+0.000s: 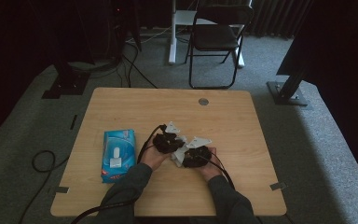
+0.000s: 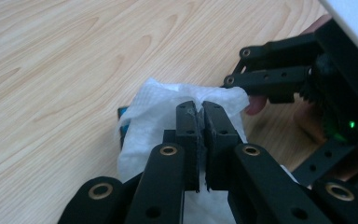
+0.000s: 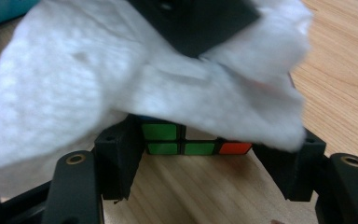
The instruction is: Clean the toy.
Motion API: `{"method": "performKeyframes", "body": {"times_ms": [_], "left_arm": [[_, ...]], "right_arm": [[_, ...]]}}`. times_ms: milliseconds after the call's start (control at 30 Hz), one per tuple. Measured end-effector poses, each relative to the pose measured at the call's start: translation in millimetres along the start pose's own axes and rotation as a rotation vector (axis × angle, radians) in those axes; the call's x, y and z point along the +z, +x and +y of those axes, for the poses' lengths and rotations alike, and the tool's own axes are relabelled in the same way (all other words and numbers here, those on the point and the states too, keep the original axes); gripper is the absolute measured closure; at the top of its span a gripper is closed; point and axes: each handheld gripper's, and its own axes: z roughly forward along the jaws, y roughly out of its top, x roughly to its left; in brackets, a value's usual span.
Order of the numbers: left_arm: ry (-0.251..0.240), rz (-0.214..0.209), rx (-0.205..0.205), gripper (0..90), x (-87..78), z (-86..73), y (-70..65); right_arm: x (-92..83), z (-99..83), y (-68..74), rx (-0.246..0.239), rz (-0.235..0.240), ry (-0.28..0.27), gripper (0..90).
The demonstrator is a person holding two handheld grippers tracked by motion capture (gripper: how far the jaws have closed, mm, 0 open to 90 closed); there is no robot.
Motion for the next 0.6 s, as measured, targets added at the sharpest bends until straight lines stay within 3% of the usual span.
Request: {"method": "performKeyframes", "body": {"times_ms": [167, 333, 433, 600], "left_arm": [[-0.034, -0.066, -0.059, 86.5, 6.7, 0.2, 3.8], [-0.035, -0.074, -0.049, 86.5, 7.8, 0.7, 1.5], [-0.037, -0.055, -0.023, 86.7, 8.0, 0.9, 0.0], [-0.018, 0.024, 0.02, 86.9, 4.0, 1.4, 2.6]], "right_arm": [[-0.5, -0.6, 0.9, -0.001, 0.006, -0.002, 34.1], [-0.5, -0.6, 1.0, -0.001, 0.006, -0.002, 34.1], [-0.6, -0.6, 0.9, -0.003, 0.004, 0.0, 34.2], [-0.7, -0.6, 1.2, -0.003, 0.002, 0.001, 34.2]]}}
